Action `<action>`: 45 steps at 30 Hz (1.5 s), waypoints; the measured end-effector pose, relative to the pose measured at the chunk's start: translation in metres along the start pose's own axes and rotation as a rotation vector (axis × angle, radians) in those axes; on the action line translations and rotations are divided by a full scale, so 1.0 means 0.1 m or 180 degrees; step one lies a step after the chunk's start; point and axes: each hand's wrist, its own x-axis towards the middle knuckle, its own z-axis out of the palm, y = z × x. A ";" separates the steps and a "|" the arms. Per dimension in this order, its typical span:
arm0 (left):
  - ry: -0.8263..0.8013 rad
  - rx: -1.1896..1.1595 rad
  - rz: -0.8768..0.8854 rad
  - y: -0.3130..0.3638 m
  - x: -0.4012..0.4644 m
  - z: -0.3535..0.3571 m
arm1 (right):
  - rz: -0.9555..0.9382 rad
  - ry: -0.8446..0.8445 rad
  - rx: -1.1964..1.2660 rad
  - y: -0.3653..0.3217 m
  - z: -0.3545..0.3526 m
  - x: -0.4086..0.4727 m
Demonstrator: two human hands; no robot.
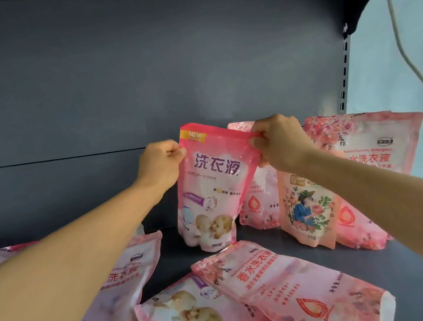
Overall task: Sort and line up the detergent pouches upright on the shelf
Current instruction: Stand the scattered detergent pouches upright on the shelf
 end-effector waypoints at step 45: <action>-0.1810 0.1998 -0.0744 -0.08 -0.94 0.16 | 0.0821 -0.2623 -0.0289 0.20 0.09 -1.19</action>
